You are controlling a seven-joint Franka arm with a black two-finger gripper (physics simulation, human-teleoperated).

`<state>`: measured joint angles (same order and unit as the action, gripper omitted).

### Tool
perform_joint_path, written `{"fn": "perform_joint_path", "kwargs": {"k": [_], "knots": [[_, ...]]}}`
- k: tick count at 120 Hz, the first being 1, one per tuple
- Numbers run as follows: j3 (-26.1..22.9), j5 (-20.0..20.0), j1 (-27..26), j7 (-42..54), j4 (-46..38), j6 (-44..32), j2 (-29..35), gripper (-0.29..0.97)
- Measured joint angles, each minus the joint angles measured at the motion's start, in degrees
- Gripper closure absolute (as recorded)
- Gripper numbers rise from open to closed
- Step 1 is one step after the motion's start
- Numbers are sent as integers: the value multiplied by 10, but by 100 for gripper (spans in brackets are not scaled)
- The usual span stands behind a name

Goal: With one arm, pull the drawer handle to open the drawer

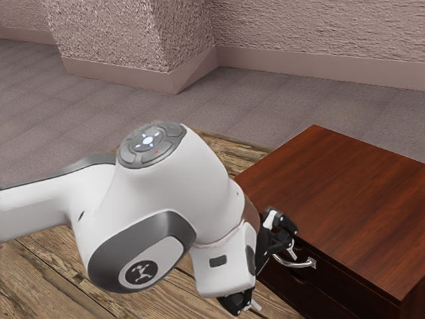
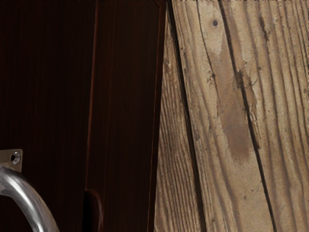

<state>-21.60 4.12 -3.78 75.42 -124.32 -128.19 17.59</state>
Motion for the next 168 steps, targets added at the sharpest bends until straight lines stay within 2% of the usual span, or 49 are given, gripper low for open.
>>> {"fn": "perform_joint_path", "kwargs": {"k": [21,68,127,168], "knots": [[-2,-1,0,-8,-1,0,-1,4],[-2,-13,-4,-17,-4,3,19,33],[0,-14,-6,-19,-13,20,32,62],[11,-11,-7,-9,-5,69,39,68]]}}
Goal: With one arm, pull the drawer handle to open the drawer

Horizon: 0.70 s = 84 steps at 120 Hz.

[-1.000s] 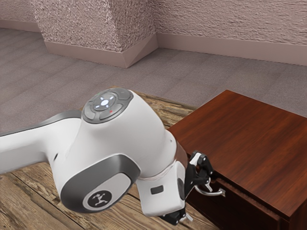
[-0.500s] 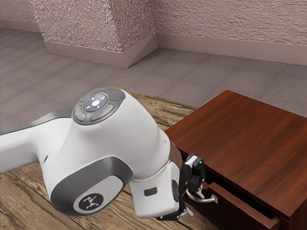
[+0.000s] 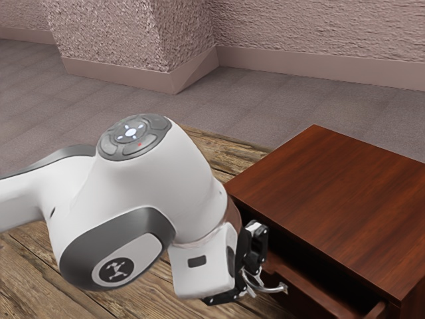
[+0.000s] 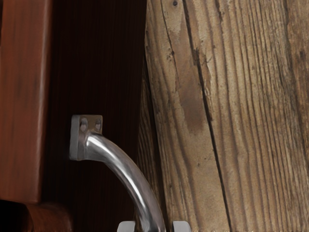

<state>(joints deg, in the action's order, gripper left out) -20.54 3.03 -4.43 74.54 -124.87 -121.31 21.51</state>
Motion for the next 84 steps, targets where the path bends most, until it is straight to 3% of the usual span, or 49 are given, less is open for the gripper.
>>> {"fn": "perform_joint_path", "kwargs": {"k": [84], "knots": [[14,20,-25,29,-5,117,60,71]]}}
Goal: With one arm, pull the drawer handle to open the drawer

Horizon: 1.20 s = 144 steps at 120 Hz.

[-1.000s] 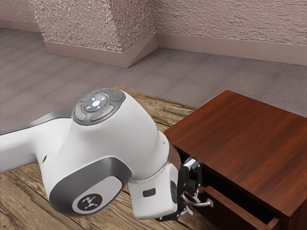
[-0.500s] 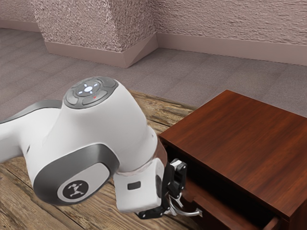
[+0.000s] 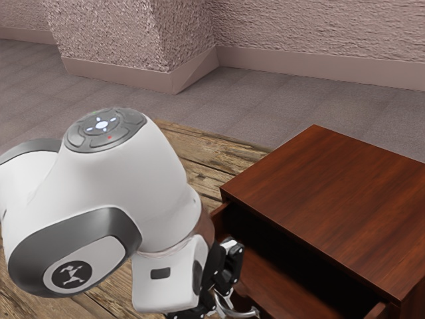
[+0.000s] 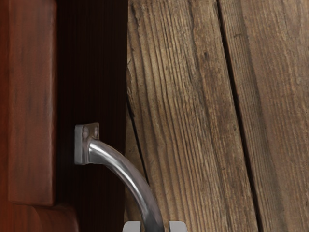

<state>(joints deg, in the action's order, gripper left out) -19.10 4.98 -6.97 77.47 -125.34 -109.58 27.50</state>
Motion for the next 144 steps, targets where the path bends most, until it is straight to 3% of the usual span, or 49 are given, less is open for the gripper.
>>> {"fn": "perform_joint_path", "kwargs": {"k": [49,101,127,144], "knots": [[36,9,-38,7,-42,28,46,69],[39,16,-59,8,-80,60,98,69],[40,20,-62,9,-74,75,113,70],[43,21,-63,9,-34,92,121,65]]}}
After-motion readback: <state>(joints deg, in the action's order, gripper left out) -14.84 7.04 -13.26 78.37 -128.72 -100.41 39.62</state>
